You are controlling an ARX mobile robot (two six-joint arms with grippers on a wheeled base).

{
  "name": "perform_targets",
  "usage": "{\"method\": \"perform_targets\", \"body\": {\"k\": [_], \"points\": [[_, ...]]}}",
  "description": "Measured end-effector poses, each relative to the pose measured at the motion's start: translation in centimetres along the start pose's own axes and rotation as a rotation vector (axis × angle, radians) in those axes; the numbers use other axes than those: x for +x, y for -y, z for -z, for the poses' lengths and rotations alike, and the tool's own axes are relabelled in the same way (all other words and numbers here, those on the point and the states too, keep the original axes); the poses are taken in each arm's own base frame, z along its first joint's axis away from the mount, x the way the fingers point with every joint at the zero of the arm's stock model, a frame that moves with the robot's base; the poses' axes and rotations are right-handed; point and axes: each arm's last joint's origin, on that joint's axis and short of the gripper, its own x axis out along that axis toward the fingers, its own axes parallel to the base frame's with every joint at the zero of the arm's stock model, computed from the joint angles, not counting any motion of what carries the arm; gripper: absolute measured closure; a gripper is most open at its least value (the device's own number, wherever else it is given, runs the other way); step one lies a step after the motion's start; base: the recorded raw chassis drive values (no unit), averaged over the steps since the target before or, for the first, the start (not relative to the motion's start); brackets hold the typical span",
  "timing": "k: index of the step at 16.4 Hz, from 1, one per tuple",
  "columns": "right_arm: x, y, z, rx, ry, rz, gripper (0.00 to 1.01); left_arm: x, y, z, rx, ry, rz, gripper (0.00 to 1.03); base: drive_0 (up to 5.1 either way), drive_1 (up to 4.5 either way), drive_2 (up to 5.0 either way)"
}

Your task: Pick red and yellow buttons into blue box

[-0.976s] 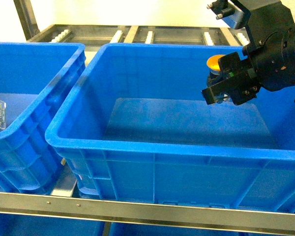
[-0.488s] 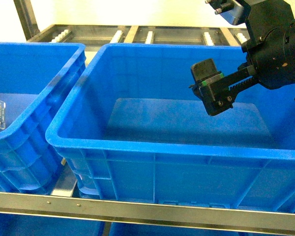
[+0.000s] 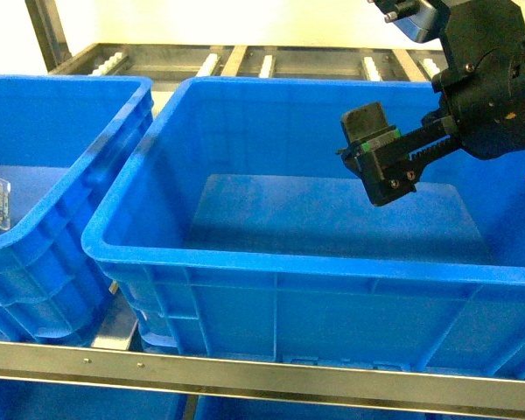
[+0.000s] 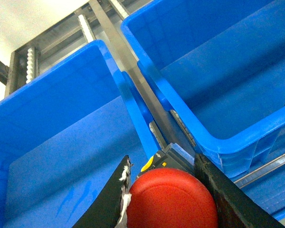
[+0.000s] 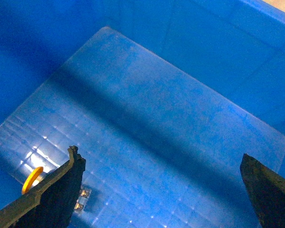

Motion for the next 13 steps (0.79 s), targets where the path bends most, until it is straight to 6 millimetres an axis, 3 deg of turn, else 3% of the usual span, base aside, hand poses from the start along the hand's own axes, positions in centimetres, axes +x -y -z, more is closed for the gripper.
{"method": "perform_targets", "body": {"k": [3,9,13], "points": [[-2.6,0.4,1.3,0.027,0.010,0.025,0.03,0.0,0.0,0.0,0.000,0.000,0.000,0.70,0.0,0.00,0.0],[-10.8,1.7,4.2,0.108,0.100,0.105,0.03,0.0,0.0,0.0,0.000,0.000,0.000,0.70,0.0,0.00,0.0],[-13.9,2.6,5.9,0.135,0.142,0.173,0.03,0.0,0.0,0.0,0.000,0.000,0.000,0.70,0.0,0.00,0.0]]}}
